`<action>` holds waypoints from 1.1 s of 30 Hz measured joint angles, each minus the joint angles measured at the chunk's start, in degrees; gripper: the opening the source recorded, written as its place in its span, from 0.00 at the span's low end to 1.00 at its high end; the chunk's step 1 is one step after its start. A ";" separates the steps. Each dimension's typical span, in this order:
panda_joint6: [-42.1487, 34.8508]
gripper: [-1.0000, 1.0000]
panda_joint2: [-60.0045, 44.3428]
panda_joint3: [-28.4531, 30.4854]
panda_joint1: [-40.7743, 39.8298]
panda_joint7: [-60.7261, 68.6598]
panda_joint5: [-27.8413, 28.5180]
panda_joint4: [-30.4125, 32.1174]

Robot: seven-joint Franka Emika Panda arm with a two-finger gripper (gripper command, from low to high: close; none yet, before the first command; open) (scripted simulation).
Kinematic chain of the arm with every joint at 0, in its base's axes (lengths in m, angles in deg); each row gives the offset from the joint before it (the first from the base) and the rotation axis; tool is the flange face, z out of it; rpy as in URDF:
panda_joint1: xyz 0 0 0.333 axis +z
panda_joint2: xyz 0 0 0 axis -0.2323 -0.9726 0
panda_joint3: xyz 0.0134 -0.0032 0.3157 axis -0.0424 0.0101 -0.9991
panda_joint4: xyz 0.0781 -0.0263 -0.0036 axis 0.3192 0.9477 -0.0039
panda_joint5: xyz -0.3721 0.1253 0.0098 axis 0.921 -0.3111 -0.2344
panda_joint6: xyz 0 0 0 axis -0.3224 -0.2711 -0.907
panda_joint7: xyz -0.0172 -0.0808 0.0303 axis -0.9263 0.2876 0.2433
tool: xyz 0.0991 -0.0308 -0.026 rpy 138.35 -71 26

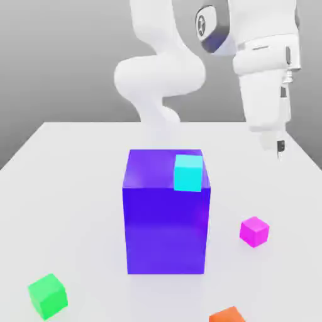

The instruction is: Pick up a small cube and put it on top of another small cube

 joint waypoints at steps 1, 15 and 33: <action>1.00 0.50 -1.39 -0.11 1.11 2.60 -0.14 1.00; 16.91 0.50 -22.65 -2.76 12.46 31.02 -0.44 11.31; 15.93 0.00 -21.57 -2.34 12.81 31.42 -0.73 11.63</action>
